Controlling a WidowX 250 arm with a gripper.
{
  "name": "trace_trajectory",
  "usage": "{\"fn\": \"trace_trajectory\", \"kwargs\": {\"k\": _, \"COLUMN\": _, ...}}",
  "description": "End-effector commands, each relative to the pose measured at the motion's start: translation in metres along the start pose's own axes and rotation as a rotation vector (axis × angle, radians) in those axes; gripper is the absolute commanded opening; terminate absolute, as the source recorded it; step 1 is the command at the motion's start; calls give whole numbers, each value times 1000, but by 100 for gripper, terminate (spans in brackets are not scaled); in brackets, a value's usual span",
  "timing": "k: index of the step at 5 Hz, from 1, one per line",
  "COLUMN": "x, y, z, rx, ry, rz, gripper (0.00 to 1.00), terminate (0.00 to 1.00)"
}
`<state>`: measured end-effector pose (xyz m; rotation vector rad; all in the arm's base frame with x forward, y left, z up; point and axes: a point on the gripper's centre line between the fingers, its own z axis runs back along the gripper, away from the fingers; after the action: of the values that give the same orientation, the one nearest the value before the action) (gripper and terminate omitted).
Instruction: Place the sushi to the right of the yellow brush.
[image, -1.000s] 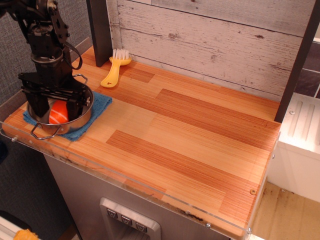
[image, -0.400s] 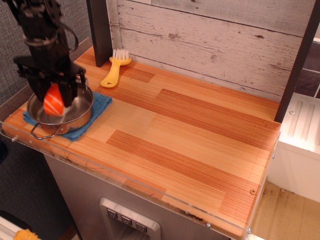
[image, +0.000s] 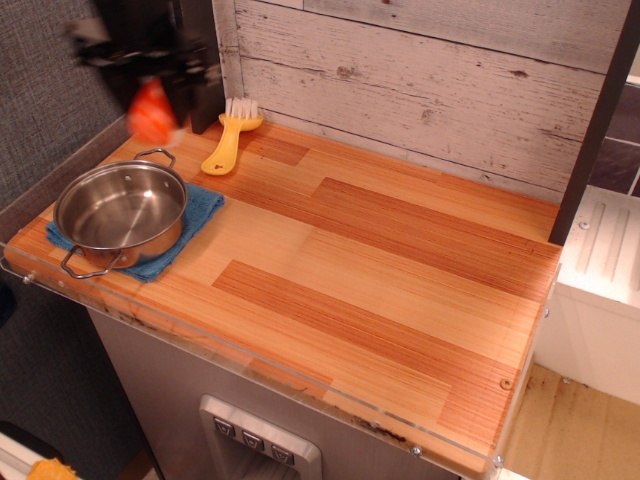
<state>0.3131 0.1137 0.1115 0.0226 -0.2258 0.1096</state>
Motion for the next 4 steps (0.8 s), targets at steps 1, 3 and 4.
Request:
{"fn": "trace_trajectory", "kwargs": {"k": 1, "x": 26, "y": -45, "z": -37, "rx": 46, "ry": 52, "rz": -143, "gripper": 0, "terminate": 0}}
{"fn": "trace_trajectory", "kwargs": {"k": 3, "x": 47, "y": -42, "z": -80, "rx": 114, "ry": 109, "rz": -119, "gripper": 0, "terminate": 0}}
{"fn": "trace_trajectory", "kwargs": {"k": 4, "x": 59, "y": -43, "z": -88, "rx": 132, "ry": 113, "rz": -107, "gripper": 0, "terminate": 0}}
